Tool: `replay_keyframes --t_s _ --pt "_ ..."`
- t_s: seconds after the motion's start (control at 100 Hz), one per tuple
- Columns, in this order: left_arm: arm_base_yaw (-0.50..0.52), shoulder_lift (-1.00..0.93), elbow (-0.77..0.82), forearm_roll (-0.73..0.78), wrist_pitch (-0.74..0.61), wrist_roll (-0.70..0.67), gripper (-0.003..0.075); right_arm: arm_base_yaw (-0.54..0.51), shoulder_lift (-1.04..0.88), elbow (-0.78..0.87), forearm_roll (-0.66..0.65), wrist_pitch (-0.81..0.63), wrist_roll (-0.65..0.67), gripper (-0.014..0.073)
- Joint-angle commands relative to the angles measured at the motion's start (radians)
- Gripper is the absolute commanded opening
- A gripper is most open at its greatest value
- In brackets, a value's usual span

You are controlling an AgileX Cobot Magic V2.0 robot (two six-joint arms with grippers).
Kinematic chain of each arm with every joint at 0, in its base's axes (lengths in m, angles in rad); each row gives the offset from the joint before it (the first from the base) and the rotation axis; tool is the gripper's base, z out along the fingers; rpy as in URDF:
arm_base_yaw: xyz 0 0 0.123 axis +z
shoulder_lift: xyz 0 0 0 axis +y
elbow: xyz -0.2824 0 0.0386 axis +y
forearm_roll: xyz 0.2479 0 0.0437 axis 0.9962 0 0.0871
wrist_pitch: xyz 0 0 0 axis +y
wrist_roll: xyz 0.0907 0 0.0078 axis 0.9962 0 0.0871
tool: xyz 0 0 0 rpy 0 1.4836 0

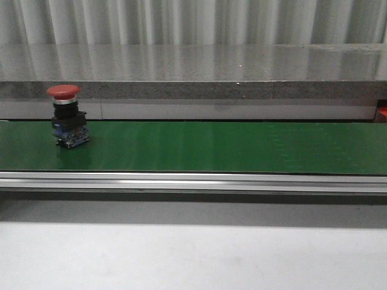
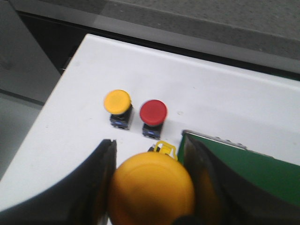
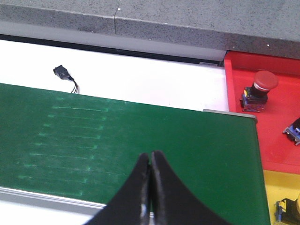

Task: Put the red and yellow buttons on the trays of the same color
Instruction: 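Grasp the yellow button with the left gripper and lift it, then set the yellow button on the conveyor and open the left gripper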

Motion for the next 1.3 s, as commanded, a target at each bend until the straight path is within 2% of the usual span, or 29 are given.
replay_keyframes --t_s 0.0,0.37,0.82,0.87,0.94,1.01,1.05,1.13,1.16,1.2,1.29 --pt "-0.040 -0.033 0.007 -0.011 -0.052 -0.001 -0.0020 0.002 -0.010 -0.033 -0.003 -0.070 -0.009 -0.0068" --pt "-0.111 0.088 0.058 -0.055 -0.138 0.001 -0.0020 0.002 -0.010 -0.033 -0.003 -0.070 -0.009 -0.0068" --pt "-0.111 0.195 0.063 -0.062 -0.146 0.025 -0.0008 0.002 -0.010 -0.033 -0.003 -0.070 -0.009 -0.0068" --pt "-0.111 0.195 0.063 -0.075 -0.141 0.039 0.0029 0.002 -0.010 -0.033 -0.003 -0.070 -0.009 -0.0068" --pt "-0.111 0.195 0.063 -0.108 -0.139 0.072 0.0137 0.002 -0.010 -0.033 -0.003 -0.070 -0.009 -0.0068" --pt "-0.111 0.195 0.063 -0.146 -0.139 0.108 0.0309 0.002 -0.010 -0.033 -0.003 -0.070 -0.009 -0.0068" --pt "-0.111 0.195 0.063 -0.158 -0.139 0.112 0.0453 0.002 -0.010 -0.033 -0.003 -0.070 -0.009 -0.0068" --pt "-0.111 0.193 0.063 -0.163 -0.139 0.112 0.0648 0.002 -0.010 -0.033 -0.003 -0.070 -0.009 -0.0068" --pt "-0.113 0.191 0.063 -0.163 -0.136 0.112 0.0692 0.002 -0.010 -0.033 -0.003 -0.070 -0.009 -0.0068" --pt "-0.113 0.185 0.063 -0.163 -0.133 0.112 0.0716 0.002 -0.010 -0.033 -0.003 -0.070 -0.009 -0.0068" --pt "-0.120 0.154 0.063 -0.165 -0.130 0.114 0.0678 0.002 -0.010 -0.033 -0.003 -0.070 -0.009 -0.0068"
